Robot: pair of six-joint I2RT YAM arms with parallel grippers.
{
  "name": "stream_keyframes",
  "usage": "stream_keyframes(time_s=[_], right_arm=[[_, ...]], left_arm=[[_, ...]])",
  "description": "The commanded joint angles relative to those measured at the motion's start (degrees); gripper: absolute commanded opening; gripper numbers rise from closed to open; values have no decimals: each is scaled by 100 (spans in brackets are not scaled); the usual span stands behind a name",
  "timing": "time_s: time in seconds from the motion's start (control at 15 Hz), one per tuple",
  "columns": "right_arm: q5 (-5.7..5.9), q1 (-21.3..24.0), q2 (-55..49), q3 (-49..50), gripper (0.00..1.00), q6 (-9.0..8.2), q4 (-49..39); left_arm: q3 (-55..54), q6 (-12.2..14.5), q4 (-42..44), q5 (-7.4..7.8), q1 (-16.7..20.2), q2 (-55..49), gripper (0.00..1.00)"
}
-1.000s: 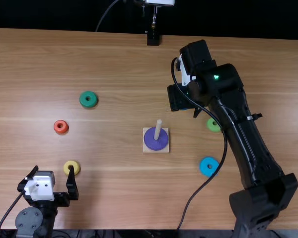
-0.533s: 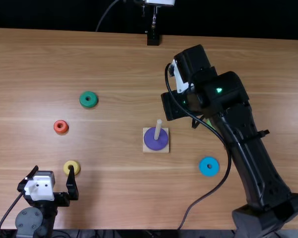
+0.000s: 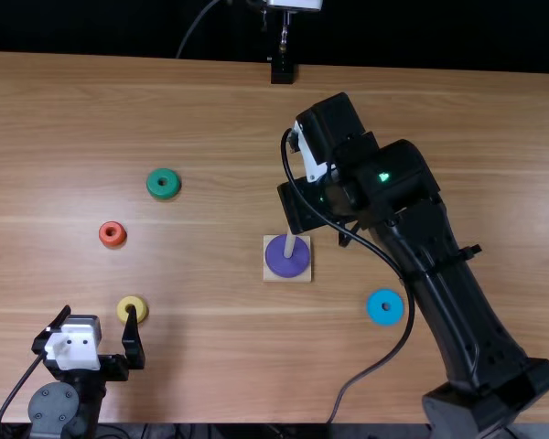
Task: Build the Hanoi tower: stack the rings onto the peg from bottom to top in this color order: purple, dark blue, light blue, dark green, light green, yellow, orange.
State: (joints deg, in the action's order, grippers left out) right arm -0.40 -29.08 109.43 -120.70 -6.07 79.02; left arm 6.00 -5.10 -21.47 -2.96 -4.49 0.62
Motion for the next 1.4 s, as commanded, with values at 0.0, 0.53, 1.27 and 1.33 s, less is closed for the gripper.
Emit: stream_keyframes(time_s=[0.0,0.53,1.27,1.33], right_arm=[[-2,-151,-317,3,0,16,98],[-2,-230,-317,478,0,-5,151],[-2,-230,-246,407,0,-58,88],[-2,-230,-238,407,0,-58,77]], left_arm=[[-600,46,-447,54,27,-62,100],[-600,46,-447,54,27,-62,100],[-600,46,-447,54,27,-62,100],[-600,46,-447,54,27,-62,100]])
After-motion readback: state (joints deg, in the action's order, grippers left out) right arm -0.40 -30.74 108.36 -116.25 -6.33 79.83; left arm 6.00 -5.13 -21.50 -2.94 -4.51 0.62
